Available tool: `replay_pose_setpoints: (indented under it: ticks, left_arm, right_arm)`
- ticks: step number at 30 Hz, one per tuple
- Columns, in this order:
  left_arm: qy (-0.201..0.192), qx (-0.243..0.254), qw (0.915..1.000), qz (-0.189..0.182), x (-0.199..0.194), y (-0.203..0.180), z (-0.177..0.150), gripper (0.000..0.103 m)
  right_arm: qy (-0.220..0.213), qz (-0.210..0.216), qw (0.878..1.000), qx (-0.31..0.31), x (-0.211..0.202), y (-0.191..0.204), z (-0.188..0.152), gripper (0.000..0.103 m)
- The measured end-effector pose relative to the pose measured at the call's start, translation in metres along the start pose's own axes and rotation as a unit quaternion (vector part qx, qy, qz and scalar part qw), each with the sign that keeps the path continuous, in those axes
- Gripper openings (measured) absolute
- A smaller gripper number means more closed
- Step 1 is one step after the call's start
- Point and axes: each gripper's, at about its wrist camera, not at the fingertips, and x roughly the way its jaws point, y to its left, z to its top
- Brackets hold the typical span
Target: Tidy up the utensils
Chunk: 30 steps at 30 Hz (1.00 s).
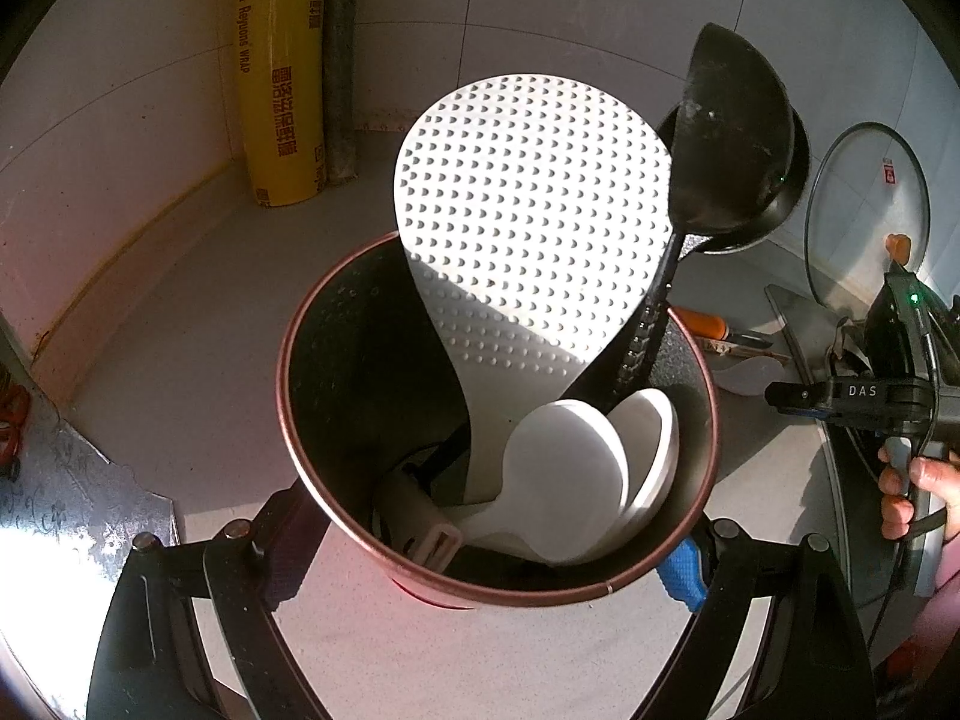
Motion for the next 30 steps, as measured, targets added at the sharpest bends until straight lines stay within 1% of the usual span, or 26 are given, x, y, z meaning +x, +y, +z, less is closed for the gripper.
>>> replay_pose_setpoints:
  ticks: [2, 7, 10, 18, 22, 27, 30]
  left_arm:
    - [-0.001, -0.001, 1.0, 0.001, -0.001, 0.0, 0.0, 0.092]
    - [-0.002, -0.001, 1.0, 0.005, -0.001, -0.002, 0.0, 0.092]
    - [-0.002, 0.0, 1.0, 0.006, -0.002, -0.003, 0.0, 0.092]
    - [-0.001, 0.002, 1.0, 0.007, -0.003, -0.008, -0.001, 0.092]
    - [-0.001, 0.003, 1.0, 0.009, -0.004, -0.012, -0.004, 0.092]
    - [-0.001, 0.004, 1.0, 0.009, -0.006, -0.011, -0.004, 0.092]
    - [0.0, 0.004, 0.9999, 0.01, -0.006, -0.012, -0.005, 0.092]
  right_arm:
    - [-0.011, 0.003, 1.0, 0.012, -0.001, 0.0, -0.001, 0.031]
    - [-0.061, -0.009, 0.998, 0.027, -0.006, 0.006, -0.01, 0.032]
    - [-0.087, -0.013, 0.995, 0.05, -0.007, 0.005, -0.013, 0.032]
    - [-0.1, -0.021, 0.992, 0.076, -0.004, 0.004, -0.011, 0.032]
    - [-0.103, -0.028, 0.992, 0.069, -0.003, 0.006, -0.01, 0.032]
    - [-0.105, -0.026, 0.992, 0.061, 0.004, 0.012, -0.006, 0.032]
    - [-0.106, -0.03, 0.992, 0.056, 0.006, 0.013, -0.004, 0.029]
